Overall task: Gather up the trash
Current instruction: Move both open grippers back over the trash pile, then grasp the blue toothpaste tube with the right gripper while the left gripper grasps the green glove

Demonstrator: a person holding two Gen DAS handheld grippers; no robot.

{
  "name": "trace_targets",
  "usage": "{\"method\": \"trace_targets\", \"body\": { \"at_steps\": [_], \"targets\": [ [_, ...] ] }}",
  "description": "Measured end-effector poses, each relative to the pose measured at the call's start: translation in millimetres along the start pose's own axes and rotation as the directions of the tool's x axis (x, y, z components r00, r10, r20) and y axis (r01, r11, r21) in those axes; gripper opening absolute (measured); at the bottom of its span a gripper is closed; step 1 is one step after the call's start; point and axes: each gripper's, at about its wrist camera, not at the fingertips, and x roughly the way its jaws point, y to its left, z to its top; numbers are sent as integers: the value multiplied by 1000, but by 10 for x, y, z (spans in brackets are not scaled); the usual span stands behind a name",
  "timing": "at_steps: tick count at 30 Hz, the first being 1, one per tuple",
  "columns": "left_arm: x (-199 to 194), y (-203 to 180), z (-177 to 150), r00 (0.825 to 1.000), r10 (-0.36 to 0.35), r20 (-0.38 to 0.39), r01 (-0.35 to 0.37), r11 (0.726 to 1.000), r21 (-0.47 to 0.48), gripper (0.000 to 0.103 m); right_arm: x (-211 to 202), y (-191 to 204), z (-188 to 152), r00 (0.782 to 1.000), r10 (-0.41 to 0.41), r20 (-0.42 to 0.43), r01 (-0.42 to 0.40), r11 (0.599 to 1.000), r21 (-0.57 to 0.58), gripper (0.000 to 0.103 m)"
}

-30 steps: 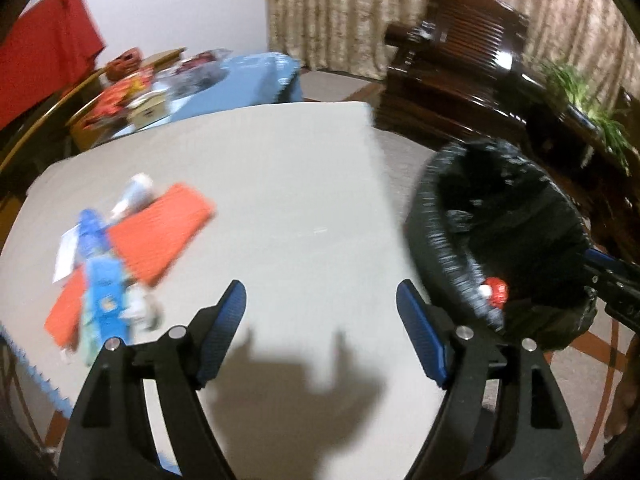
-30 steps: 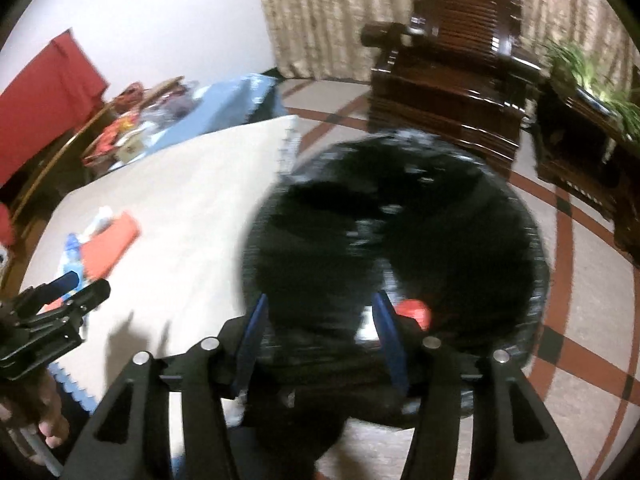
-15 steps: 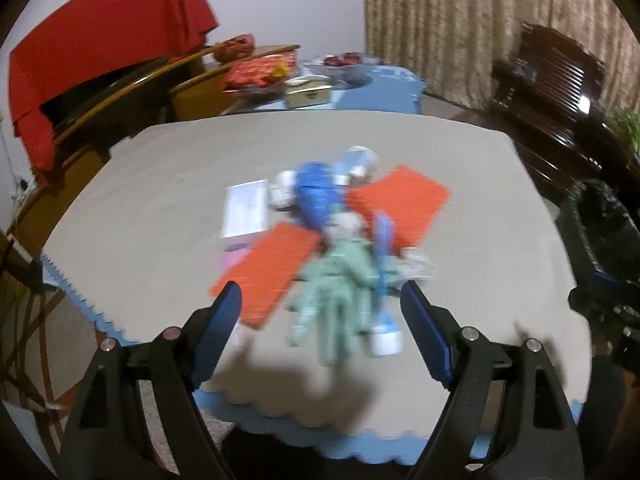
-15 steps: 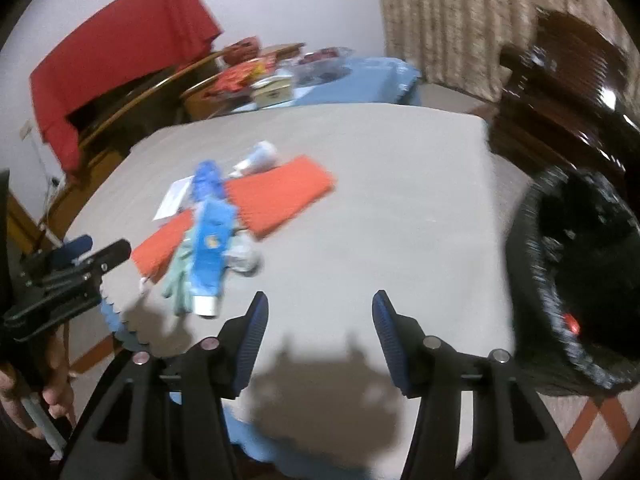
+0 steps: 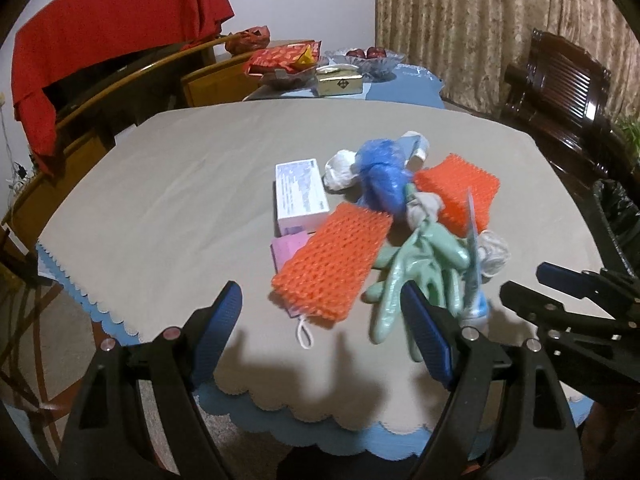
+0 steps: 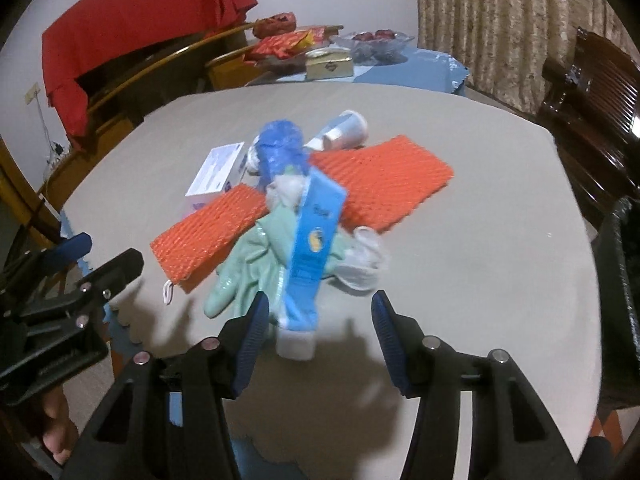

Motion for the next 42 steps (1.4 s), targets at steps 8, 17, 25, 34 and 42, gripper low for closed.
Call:
{"method": "trace_targets", "body": {
  "at_steps": [8, 17, 25, 34, 42],
  "targets": [
    [209, 118, -40, 1000, -21, -15, 20, 1000, -24, 79, 324, 162, 54, 999, -22, -35, 21, 1000, -21, 42],
    [338, -33, -24, 998, -53, -32, 52, 998, -18, 79, 426, 81, 48, 998, 2, -61, -2, 1000, -9, 10],
    [380, -335, 17, 996, -82, -44, 83, 996, 14, 79, 174, -88, 75, 999, 33, -28, -33, 999, 17, 7],
    [657, -669, 10, 989, -101, -105, 108, 992, 65, 79, 74, -353, 47, 999, 35, -11, -35, 999, 40, 6],
    [840, -775, 12, 981, -114, -159, 130, 987, 90, 65, 242, -385, -39, 996, 54, -67, -52, 998, 31, 7]
  ]
}}
